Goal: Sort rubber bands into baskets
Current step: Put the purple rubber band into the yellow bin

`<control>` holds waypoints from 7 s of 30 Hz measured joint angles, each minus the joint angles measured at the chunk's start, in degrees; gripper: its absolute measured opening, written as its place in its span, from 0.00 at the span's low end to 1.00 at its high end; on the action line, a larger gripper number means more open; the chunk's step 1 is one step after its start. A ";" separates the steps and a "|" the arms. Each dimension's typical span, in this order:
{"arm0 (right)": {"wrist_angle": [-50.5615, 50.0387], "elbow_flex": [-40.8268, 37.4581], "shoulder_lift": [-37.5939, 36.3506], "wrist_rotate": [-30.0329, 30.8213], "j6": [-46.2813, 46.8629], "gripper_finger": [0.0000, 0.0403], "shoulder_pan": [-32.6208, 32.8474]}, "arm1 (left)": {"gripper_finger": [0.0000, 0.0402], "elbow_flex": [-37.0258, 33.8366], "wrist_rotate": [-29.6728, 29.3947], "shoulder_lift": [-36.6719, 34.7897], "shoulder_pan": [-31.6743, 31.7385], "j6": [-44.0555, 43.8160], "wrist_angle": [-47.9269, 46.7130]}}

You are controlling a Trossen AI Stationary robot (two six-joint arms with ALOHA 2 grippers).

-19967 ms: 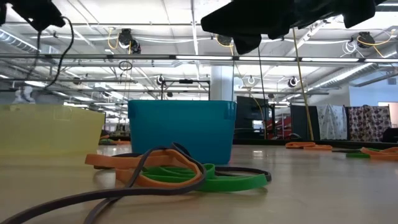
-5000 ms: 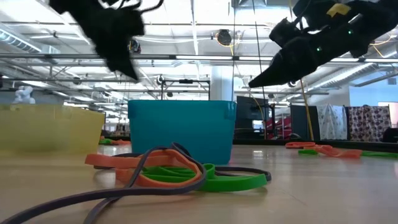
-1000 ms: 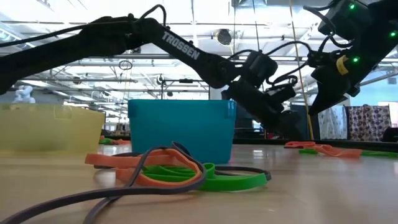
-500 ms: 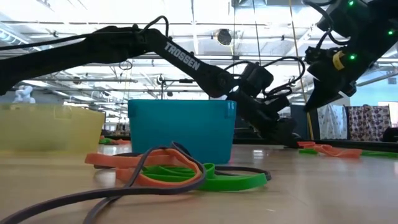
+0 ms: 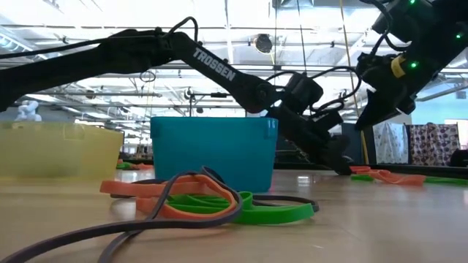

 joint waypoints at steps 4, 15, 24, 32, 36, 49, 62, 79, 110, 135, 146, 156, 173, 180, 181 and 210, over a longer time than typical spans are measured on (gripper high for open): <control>-0.94 0.00 0.00 -3.97 -0.48 0.00 0.28 | 0.01 -0.09 -0.26 -1.32 0.04 0.02 -3.12; -1.78 0.00 0.00 -4.97 -0.70 0.00 1.73 | 0.00 -0.20 0.91 -10.84 -1.29 3.93 -17.91; -2.37 0.00 -0.01 -4.90 -0.70 0.00 1.77 | 0.00 -0.22 2.26 -18.29 -3.09 8.53 -33.81; -0.49 0.00 0.00 -4.38 -2.31 0.00 1.77 | 0.00 -0.17 2.02 -25.91 -3.80 9.05 -41.73; 3.82 0.00 0.00 -2.95 -6.27 0.00 1.77 | 0.00 -0.18 1.02 -29.84 -4.09 8.66 -46.09; 27.49 -1.38 6.52 1.00 -14.47 0.00 4.75 | 0.00 -0.15 -6.02 -40.23 -8.43 -1.41 -75.77; 48.28 -0.86 13.90 -12.66 -25.36 0.00 5.05 | 0.00 -13.41 -14.19 -51.46 -19.16 -13.89 -82.06; 55.67 -0.48 13.93 -15.24 -26.75 0.00 4.96 | 0.00 -52.18 -16.31 -77.66 -25.72 -38.80 -81.05; 58.27 -0.44 13.97 -15.02 -15.59 0.00 12.48 | 0.28 -76.41 -11.60 -81.94 -30.19 -46.23 -43.06; 42.05 -0.39 13.92 -36.24 -7.93 0.00 19.93 | 0.29 -66.76 -18.18 -45.79 -40.05 -1.72 33.42; 33.51 -0.39 13.92 -31.59 0.00 0.00 33.76 | 0.29 -32.97 -16.20 -21.41 -38.33 12.10 18.84; 34.23 -0.39 13.48 -31.65 -0.19 0.00 37.75 | 0.29 -18.68 -5.37 -10.83 -35.75 10.73 11.50; 34.08 -0.42 10.55 -31.59 -5.35 0.00 37.66 | 0.29 -16.44 2.08 -7.89 -32.92 2.76 9.30; 34.05 -0.42 10.51 -31.54 -5.20 0.00 37.55 | 0.24 -13.93 2.01 -6.98 -32.70 3.33 5.99; 33.99 -0.42 10.51 -31.54 -5.20 0.00 37.55 | 0.20 -13.50 1.89 -6.94 -32.70 3.49 5.30; 34.25 -0.46 10.54 -31.54 -5.00 0.00 37.55 | 0.00 6.25 -12.48 -17.67 -37.89 9.06 -31.79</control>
